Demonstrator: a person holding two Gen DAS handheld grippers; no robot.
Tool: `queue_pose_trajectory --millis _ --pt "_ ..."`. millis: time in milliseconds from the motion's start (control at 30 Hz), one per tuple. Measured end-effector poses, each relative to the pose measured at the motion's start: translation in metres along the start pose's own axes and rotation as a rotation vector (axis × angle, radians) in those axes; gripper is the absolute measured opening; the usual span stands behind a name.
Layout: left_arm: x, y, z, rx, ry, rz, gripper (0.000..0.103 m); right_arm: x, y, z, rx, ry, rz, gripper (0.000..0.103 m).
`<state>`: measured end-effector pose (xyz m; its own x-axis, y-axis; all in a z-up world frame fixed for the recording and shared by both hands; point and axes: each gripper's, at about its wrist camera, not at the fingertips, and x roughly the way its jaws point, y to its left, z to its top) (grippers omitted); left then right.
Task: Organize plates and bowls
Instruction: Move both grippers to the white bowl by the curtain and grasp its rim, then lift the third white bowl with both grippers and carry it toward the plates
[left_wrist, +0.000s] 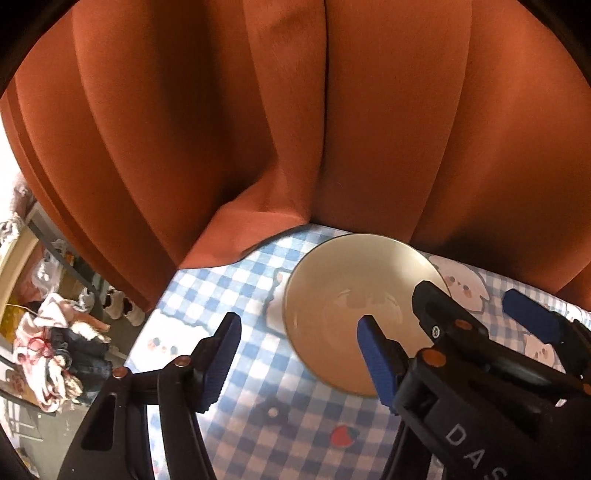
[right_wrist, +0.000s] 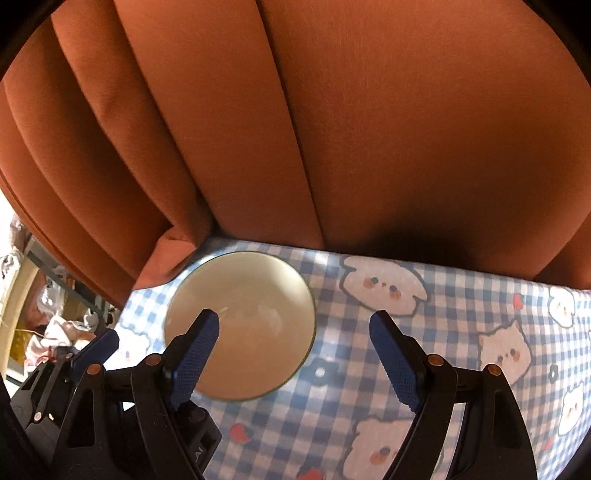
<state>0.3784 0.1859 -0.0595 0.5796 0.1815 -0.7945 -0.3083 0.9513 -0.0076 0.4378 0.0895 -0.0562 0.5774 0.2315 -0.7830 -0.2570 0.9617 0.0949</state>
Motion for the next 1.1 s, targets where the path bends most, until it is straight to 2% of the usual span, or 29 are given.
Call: queue_pose_trajectory --millis 67,133,233,267,300,333,433,533,600,667,1100 --pt "0.008 0.002 -0.001 -0.009 -0.004 0.012 0.063 0.009 -0.001 0.001 0.001 0.007 0.004 0.078" --pt "0.015 0.003 -0.001 -0.022 -0.005 0.020 0.060 0.014 0.001 0.000 -0.006 0.009 0.004 0.077" --pt "0.023 0.003 -0.001 -0.029 0.005 0.010 0.055 0.019 0.003 -0.001 -0.011 0.012 0.018 0.066" --pt "0.026 0.003 -0.001 -0.031 0.009 0.007 0.048 0.021 0.003 -0.001 -0.009 0.012 0.023 0.060" --pt "0.028 0.002 -0.001 -0.027 0.010 0.008 0.046 0.024 0.001 -0.001 -0.002 0.011 0.022 0.054" --pt "0.031 0.001 -0.001 -0.022 0.010 0.010 0.045 0.027 0.000 -0.002 0.004 0.016 0.016 0.043" --pt "0.038 -0.002 -0.001 -0.020 0.020 0.006 0.038 0.035 -0.003 -0.003 0.017 0.032 0.019 0.041" --pt "0.041 -0.006 -0.001 -0.013 0.023 0.012 0.031 0.042 -0.005 -0.003 0.012 0.041 0.016 0.026" --pt "0.045 -0.008 0.000 -0.005 0.030 0.018 0.028 0.044 -0.006 -0.004 0.007 0.042 0.009 0.023" --pt "0.046 -0.008 0.000 0.002 0.029 0.025 0.027 0.045 -0.007 -0.004 0.002 0.039 -0.013 0.016" --pt "0.055 -0.007 0.004 0.008 0.049 0.030 0.021 0.049 -0.008 -0.005 0.000 0.029 -0.031 0.015"
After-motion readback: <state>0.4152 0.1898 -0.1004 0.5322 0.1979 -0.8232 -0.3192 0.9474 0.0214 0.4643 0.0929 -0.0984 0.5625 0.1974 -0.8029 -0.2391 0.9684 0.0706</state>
